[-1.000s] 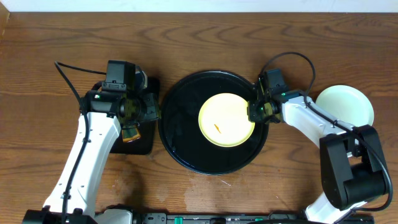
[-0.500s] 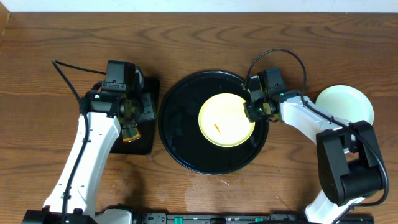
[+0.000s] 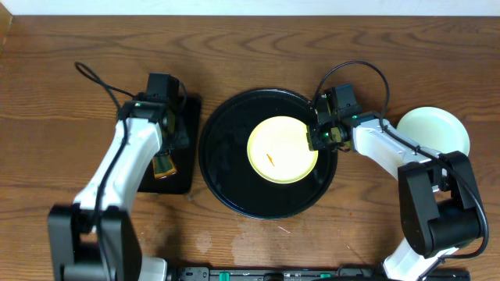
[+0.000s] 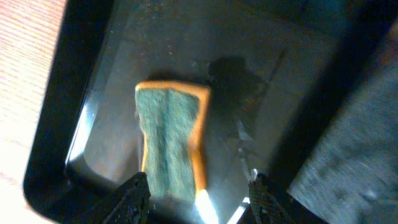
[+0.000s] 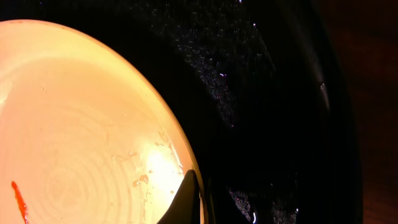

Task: Clean dirty plates on tray and stack at the side
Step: 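Grasp the sponge in the black tray with the left gripper, then scrub the yellow plate with the sponge in the left gripper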

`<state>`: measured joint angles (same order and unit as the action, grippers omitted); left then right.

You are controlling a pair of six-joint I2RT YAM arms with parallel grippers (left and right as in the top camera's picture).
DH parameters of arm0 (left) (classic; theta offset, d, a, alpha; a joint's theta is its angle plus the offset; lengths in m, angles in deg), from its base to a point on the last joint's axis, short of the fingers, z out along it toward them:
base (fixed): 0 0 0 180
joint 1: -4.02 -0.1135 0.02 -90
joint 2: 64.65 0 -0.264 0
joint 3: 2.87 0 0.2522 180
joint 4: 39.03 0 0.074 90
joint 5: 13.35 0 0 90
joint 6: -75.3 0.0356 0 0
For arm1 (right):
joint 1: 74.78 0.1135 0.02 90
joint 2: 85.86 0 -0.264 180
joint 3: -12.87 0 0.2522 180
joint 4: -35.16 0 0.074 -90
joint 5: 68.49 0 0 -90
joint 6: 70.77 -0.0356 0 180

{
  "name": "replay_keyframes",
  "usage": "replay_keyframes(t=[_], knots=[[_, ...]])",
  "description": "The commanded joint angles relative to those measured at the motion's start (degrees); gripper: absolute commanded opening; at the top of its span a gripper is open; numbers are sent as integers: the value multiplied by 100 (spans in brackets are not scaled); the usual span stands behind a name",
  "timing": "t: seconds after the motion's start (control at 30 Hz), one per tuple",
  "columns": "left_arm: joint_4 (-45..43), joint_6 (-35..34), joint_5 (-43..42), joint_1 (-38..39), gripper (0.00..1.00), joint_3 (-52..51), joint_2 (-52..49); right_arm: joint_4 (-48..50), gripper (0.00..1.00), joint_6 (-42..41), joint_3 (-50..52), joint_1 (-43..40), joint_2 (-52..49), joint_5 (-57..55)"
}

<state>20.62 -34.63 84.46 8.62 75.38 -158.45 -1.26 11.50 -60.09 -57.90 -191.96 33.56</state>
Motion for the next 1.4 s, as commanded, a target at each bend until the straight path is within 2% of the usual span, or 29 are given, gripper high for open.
replay_keyframes(t=[0.0,0.1,0.17,0.3,0.37,0.53,0.73,0.83,0.9,0.97,1.13,1.3,1.37], knots=[[-63,-114,227,-245,55,-52,-516,-144,1,-190,118,-7,-275,-455],[-138,-76,66,-476,55,-52,-979,-157,1,-190,116,-7,-275,-455],[-199,157,-284,-612,50,-52,-1263,-155,1,-190,116,-7,-275,-452],[-369,717,-1143,-761,19,-52,-1657,-153,1,-190,118,-7,-275,-455],[-422,1036,-1467,-780,8,-52,-1762,-153,1,-190,116,-7,-275,-455],[-227,1283,-1532,-785,8,131,-1578,-153,1,-190,116,-7,-275,-452],[35,1283,-1532,-780,9,415,-723,-157,1,-190,116,-7,-275,-452],[83,1281,-1532,-780,36,415,-424,-155,1,-190,116,-7,-275,-452],[162,1281,-1528,-780,44,409,-382,-157,1,-190,118,-7,-275,-452],[190,1279,-1530,-780,49,374,-431,-157,1,-190,116,-7,-275,-452],[39,1215,-1534,-763,49,63,-592,-157,1,-190,116,-7,-275,-452],[-474,1217,-1537,-638,49,-505,-793,-153,1,-190,116,-7,-275,-452],[-608,1220,-1537,-568,45,-638,-896,-153,1,-190,116,-7,-275,-452]])
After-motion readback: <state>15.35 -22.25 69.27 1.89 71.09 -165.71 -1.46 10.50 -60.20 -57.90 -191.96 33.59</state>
